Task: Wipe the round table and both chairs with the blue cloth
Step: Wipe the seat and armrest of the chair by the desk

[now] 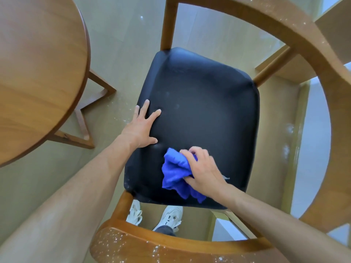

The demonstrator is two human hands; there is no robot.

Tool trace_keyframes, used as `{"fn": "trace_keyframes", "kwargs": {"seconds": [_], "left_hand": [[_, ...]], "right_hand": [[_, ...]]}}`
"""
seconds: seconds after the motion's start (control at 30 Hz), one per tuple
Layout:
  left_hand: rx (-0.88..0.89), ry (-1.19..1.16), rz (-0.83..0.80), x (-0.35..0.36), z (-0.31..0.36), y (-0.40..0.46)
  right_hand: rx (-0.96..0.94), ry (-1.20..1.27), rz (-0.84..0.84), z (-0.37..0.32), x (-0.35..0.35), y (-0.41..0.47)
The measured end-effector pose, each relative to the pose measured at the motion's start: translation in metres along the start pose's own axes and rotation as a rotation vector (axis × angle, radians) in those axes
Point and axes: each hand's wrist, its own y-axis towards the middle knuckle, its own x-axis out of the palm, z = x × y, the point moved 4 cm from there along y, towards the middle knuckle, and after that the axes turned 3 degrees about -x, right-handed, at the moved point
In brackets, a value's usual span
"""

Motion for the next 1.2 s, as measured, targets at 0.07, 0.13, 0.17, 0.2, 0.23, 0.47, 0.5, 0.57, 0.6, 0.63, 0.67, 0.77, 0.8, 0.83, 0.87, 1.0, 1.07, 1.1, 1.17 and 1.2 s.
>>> {"fn": "trace_keyframes", "kwargs": {"seconds": [0.07,0.13,0.17,0.2,0.23,0.47,0.5,0.57,0.6,0.63,0.67,0.77,0.8,0.83,0.87,1.0,1.07,1.1,1.17,1.2], "left_hand": [[0.0,0.028,0.007,0.0,-0.002,-0.001],[0.001,0.079,0.009,0.0,-0.001,-0.002],[0.001,0.103,0.008,0.0,0.0,-0.002],[-0.001,0.121,0.007,0.0,0.002,-0.002],[0.0,0.137,0.005,0.0,0.003,-0.003],[0.18,0.215,0.133,-0.012,0.024,-0.018],[0.222,0.14,0.142,-0.014,0.029,-0.02],[0.262,-0.064,0.044,-0.013,0.037,-0.024],[0.261,-0.161,-0.04,-0.011,0.041,-0.026],[0.249,-0.246,-0.114,-0.009,0.044,-0.029],[0.233,-0.317,-0.166,-0.007,0.047,-0.03],[0.193,-0.387,-0.171,-0.004,0.053,-0.032],[0.215,-0.347,-0.151,-0.002,0.056,-0.033],[0.256,-0.272,-0.137,0.001,0.059,-0.034],[0.31,-0.173,-0.128,0.005,0.063,-0.036],[0.495,0.145,-0.047,0.019,0.086,-0.042],[0.565,0.153,-0.101,0.026,0.103,-0.045],[0.605,0.186,-0.137,0.031,0.111,-0.048],[0.679,0.288,-0.155,0.043,0.126,-0.053],[0.713,0.329,-0.146,0.05,0.129,-0.056]], "right_hand": [[0.023,-0.136,0.022,-0.002,0.005,0.002],[0.027,-0.305,0.02,-0.004,0.009,-0.009],[0.042,-0.362,0.033,-0.002,0.009,-0.015],[0.051,-0.388,0.042,-0.001,0.01,-0.02],[0.043,-0.395,0.038,-0.001,0.013,-0.023],[-0.066,-0.348,0.266,0.006,-0.004,0.019],[-0.059,-0.341,0.284,0.012,-0.014,0.029],[-0.057,-0.327,0.271,0.019,-0.025,0.04],[-0.083,-0.322,0.239,0.02,-0.025,0.039],[-0.131,-0.31,0.203,0.021,-0.023,0.034],[-0.18,-0.277,0.163,0.022,-0.022,0.026],[-0.216,-0.027,0.102,0.029,-0.03,0.0],[-0.225,0.045,0.109,0.03,-0.035,-0.007],[-0.242,0.09,0.107,0.031,-0.038,-0.011],[-0.26,0.124,0.102,0.032,-0.04,-0.013],[-0.018,0.412,0.154,0.05,-0.049,-0.008],[0.189,0.476,0.329,0.069,-0.058,-0.005],[0.292,0.465,0.409,0.08,-0.06,-0.006],[0.449,0.387,0.476,0.101,-0.058,-0.007],[0.496,0.344,0.474,0.109,-0.054,-0.009]]}}
